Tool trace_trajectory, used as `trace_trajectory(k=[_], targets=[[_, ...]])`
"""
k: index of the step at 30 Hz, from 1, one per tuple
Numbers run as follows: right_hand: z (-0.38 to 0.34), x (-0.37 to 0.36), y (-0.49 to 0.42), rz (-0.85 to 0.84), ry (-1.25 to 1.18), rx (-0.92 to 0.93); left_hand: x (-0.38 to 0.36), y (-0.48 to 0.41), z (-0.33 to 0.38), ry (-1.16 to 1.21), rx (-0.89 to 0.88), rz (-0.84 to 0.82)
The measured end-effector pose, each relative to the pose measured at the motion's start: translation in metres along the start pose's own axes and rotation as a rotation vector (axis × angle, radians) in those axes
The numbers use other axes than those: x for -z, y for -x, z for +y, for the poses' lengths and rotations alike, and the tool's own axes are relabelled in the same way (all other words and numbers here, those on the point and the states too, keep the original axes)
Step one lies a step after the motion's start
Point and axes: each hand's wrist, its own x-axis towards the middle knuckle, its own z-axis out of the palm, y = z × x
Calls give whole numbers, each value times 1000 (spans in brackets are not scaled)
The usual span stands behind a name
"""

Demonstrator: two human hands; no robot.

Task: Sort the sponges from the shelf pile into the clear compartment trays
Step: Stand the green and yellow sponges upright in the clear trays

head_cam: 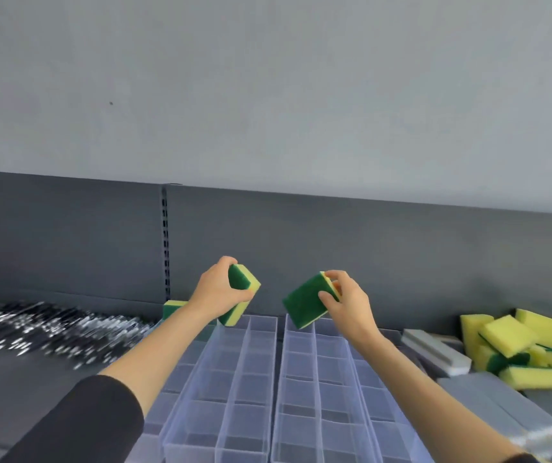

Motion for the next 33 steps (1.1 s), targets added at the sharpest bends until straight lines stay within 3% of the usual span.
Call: trace_trajectory(k=[10,19,33], targets=[[-49,-117,-24,-175,-25,18,72,-22,-102,39,211,75],[-61,-194,-33,-275,41,32,75,-42,-157,16,197,34],[-53,-234,-32,-447,259,70,49,-47,-184,-197,132,-87]])
